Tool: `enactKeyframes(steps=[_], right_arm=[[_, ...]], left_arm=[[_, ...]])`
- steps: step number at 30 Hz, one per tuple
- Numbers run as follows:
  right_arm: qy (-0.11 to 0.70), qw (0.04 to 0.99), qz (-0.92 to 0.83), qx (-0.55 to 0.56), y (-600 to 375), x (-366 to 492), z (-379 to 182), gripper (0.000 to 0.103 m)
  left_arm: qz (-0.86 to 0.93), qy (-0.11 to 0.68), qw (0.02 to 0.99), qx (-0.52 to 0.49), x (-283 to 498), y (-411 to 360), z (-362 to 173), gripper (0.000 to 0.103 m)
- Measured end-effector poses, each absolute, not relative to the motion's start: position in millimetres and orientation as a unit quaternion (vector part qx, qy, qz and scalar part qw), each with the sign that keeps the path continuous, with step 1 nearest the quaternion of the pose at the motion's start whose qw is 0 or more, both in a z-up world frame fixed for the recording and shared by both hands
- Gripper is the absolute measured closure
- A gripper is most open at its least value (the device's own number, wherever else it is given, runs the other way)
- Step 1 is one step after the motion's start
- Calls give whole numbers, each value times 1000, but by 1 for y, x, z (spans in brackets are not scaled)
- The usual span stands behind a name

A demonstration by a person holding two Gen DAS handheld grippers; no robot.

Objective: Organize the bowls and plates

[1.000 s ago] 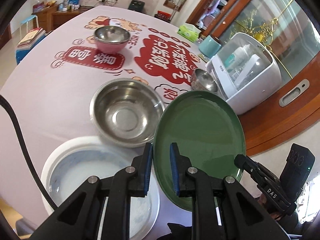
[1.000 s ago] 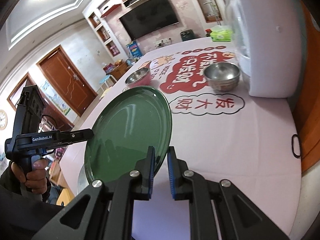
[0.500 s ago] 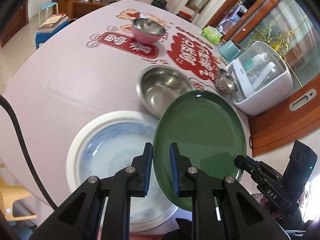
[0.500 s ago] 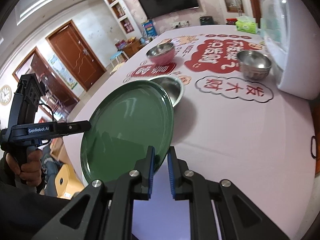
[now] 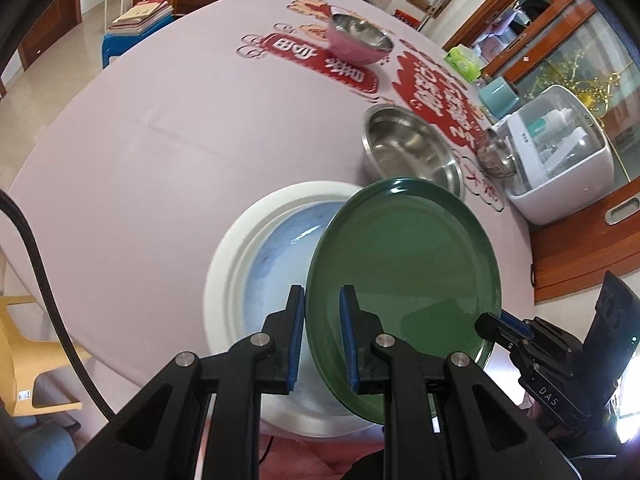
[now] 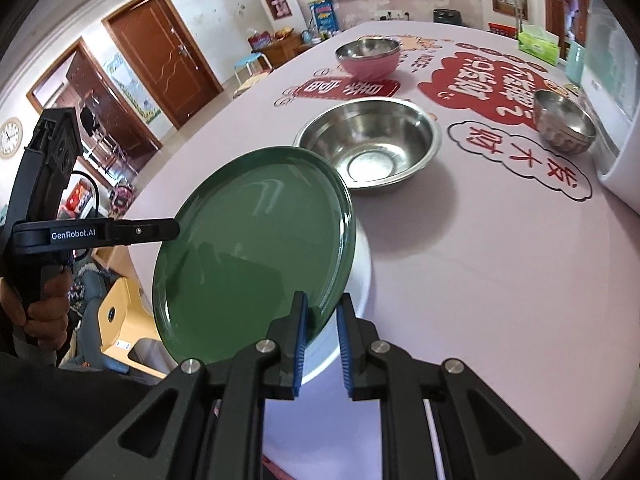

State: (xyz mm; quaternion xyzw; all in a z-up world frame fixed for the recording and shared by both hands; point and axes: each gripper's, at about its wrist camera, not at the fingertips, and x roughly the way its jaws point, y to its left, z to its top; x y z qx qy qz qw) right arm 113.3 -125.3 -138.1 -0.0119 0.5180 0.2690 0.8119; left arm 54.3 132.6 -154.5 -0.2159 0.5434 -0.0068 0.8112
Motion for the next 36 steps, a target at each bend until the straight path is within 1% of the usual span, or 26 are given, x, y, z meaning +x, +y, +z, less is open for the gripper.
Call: enactKeyframes(steps=[16,27,32,34,36], right_arm=[[554,790,256,-57,-89,113,-160,84],[559,784,258,-82,-80,115,-166,79],[557,784,259,-92,-78,114,-166,73],[559,783,257,-92,-79,115,-167,66],[563,780,259,-90,-80,116,-169,65]], left_arm=[[15,582,783,-217,52,151,-185,87],[25,588,777,-223,57,153,-193,87],[28,588,776,-229,58,153,-194,87],[28,587,777,-228,58,153,-193,87],[27,584,779,-229,58,152,-192,87]])
